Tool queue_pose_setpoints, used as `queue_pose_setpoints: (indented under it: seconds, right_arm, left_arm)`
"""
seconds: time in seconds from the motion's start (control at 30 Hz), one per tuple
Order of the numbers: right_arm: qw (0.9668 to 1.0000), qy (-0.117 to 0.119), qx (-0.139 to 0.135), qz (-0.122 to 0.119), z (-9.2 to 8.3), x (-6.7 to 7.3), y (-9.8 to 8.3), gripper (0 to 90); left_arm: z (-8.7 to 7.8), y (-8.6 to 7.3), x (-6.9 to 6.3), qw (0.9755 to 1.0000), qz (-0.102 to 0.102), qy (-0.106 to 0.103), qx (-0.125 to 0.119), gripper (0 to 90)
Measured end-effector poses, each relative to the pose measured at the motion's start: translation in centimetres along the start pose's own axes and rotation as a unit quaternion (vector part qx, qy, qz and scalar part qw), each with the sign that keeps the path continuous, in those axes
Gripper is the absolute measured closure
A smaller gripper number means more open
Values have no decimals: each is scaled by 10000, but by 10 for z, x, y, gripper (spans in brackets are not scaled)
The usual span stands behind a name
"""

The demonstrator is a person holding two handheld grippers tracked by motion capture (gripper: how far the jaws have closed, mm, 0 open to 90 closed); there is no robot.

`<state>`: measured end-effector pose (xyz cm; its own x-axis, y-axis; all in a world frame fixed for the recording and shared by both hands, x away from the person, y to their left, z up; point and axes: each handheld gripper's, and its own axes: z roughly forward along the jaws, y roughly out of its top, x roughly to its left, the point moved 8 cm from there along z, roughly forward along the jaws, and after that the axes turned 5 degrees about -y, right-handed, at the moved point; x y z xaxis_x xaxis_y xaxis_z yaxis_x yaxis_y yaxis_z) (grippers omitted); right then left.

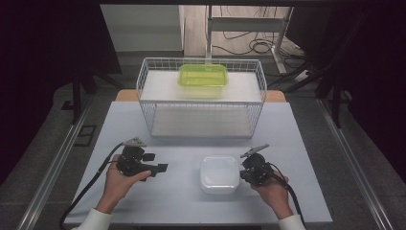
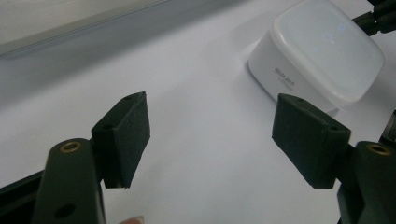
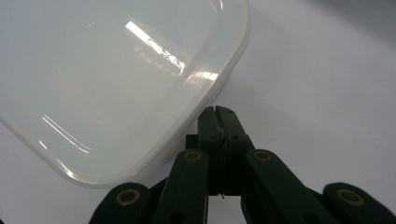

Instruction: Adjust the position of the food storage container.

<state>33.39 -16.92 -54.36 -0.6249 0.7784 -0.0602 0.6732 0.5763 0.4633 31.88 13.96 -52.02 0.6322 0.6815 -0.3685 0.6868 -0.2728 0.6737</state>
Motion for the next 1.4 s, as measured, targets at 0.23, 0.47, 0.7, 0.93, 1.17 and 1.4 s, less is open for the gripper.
queue_pose_setpoints:
  seconds: [0.23,0.47,0.7,0.93,1.17,1.4]
  right_arm:
    - [9999,61,-61,-116,8,13,11,890]
    - [9998,93,-76,-186,17,24,17,891]
    - [9995,207,-157,-184,20,32,21,890]
    - [9993,289,-180,-156,20,31,20,890]
    - [9994,238,-233,-91,16,24,18,890]
    - [9969,93,-712,322,-2,3,17,713]
  left_arm:
    - [1,0,0,10000,-32,-14,10,275]
    - [2,-1,1,10000,-24,-9,52,274]
    - [3,-1,1,10000,-26,-4,62,273]
    - [5,-2,1,10000,-31,-10,82,273]
    - [3,-1,1,10000,-31,-15,53,273]
    - [-3,4,-7,9988,-285,-358,-167,276]
